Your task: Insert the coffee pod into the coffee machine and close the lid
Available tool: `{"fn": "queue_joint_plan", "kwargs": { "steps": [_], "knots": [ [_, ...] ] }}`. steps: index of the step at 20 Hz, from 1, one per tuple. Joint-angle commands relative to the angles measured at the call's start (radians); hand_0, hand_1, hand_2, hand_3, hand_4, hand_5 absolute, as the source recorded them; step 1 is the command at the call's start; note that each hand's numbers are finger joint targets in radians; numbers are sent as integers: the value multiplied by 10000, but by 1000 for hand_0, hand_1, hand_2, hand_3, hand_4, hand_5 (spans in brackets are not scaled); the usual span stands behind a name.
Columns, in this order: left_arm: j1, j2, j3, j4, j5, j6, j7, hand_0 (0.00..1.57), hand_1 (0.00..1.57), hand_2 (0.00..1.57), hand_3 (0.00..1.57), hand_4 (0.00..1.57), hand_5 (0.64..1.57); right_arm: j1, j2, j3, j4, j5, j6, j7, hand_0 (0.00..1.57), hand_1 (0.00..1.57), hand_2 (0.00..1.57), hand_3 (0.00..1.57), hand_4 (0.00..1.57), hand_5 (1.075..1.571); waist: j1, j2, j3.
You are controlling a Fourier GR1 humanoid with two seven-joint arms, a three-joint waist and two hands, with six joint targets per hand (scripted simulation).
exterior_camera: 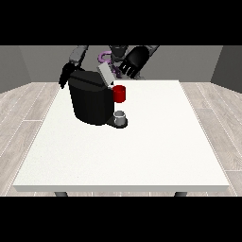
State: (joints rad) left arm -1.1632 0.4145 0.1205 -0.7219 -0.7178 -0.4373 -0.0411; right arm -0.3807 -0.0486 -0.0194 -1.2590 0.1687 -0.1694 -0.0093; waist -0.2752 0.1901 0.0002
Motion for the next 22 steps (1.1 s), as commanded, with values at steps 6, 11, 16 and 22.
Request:
{"fn": "queue_joint_plan", "kwargs": {
  "steps": [6, 11, 16, 22],
  "knots": [
    [-906, 539, 309, 561, -75, 105, -130, 1195, 1195, 1286, 1247, 487, 1571, -870, -147, -1, -494, 10, 56, 606, 0, 0, 0, 0, 100, 1571, -654, 952, -3],
    [-784, 227, 17, 410, -219, 118, -291, 1186, 1186, 1256, 1227, 472, 1571, -822, -411, -397, 64, -111, 80, -2, 0, 0, 0, 0, 161, 1571, -166, 1202, 1],
    [-475, 214, 8, 644, -307, 303, -480, 1251, 1251, 1290, 1217, 425, 1571, -406, -5, -53, -273, 149, -287, 254, 0, 0, 0, 0, 33, 1571, -259, 866, -1],
    [-6, -266, -130, 693, -275, 270, -597, 1192, 1192, 1248, 1202, 420, 1571, -25, -85, -179, -200, -51, -97, 153, 0, 0, 0, 0, 165, 1571, -121, 420, -1]
  ]
}}
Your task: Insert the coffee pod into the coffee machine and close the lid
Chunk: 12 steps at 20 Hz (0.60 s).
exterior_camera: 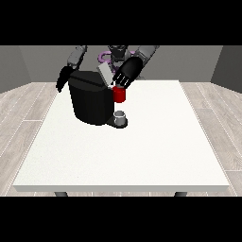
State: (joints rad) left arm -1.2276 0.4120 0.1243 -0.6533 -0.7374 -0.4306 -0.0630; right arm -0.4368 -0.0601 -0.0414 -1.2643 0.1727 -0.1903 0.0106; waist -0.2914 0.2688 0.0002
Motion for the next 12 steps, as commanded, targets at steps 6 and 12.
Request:
{"fn": "queue_joint_plan", "kwargs": {
  "steps": [6, 12],
  "knots": [
    [47, -62, -57, 42, -179, 420, -265, 1216, 1216, 1259, 1200, 417, 1571, 64, -110, -117, 28, -69, 53, -84, 0, 0, 0, 0, 0, 1571, -33, 188, -1],
    [-200, 1, 1, -15, -140, 317, -390, 1212, 1212, 1245, 1199, 352, 1571, -298, -438, -452, 213, -237, 186, -40, 0, 0, 0, 0, 0, 1571, 86, 222, 1]
  ]
}}
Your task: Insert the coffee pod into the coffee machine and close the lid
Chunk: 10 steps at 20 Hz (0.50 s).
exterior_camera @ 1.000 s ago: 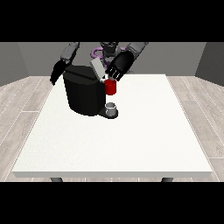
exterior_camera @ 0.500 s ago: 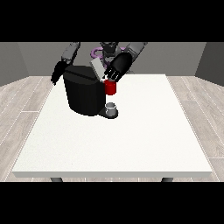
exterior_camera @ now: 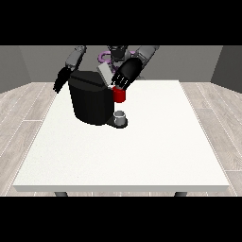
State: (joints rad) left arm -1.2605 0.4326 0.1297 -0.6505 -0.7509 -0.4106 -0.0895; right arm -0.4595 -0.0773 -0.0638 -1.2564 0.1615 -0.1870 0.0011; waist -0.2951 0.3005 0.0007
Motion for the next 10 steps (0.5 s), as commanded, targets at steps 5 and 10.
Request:
{"fn": "queue_joint_plan", "kwargs": {
  "steps": [5, 10],
  "knots": [
    [-141, 171, 108, 136, -86, 273, -148, 1180, 1180, 1198, 1170, 351, 1571, -232, -247, -153, -94, -241, 335, 355, 0, 0, 0, 0, 0, 1571, -129, -13, -4],
    [347, 195, -498, -17, -793, 949, -609, 1216, 1216, 1228, 1104, 0, 1571, -99, -296, -165, -180, -114, 188, 147, 0, 0, 0, 0, 0, 1571, -50, 154, -5]
  ]
}}
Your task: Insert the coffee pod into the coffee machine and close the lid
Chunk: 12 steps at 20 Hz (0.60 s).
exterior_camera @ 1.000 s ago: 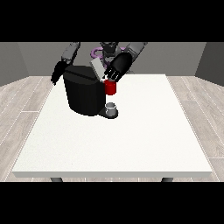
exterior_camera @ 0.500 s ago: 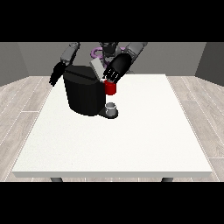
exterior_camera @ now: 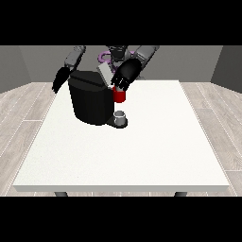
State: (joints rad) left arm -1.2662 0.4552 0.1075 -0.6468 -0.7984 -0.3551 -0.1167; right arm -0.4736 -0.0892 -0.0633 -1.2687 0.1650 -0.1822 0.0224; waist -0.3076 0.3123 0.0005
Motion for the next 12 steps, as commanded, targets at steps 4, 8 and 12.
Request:
{"fn": "queue_joint_plan", "kwargs": {
  "steps": [4, 8, 12],
  "knots": [
    [101, 370, -357, 68, -638, 738, -667, 1162, 1162, 1190, 1068, 0, 1571, -38, 218, 237, -274, 266, -305, -199, 0, 0, 0, 0, 0, 1571, -129, 639, -4],
    [-228, 564, -131, 401, -506, 219, -471, 1096, 1096, 1127, 990, 0, 1571, 98, 354, 328, -229, 280, -326, 55, 0, 0, 0, 0, 0, 1571, -228, 432, -3],
    [219, 135, -121, 227, -490, 928, -804, 1110, 1110, 1122, 969, 0, 1571, 393, 349, 293, -211, 194, -250, -398, 0, 0, 0, 0, 61, 1571, -95, 408, -3]
  ]
}}
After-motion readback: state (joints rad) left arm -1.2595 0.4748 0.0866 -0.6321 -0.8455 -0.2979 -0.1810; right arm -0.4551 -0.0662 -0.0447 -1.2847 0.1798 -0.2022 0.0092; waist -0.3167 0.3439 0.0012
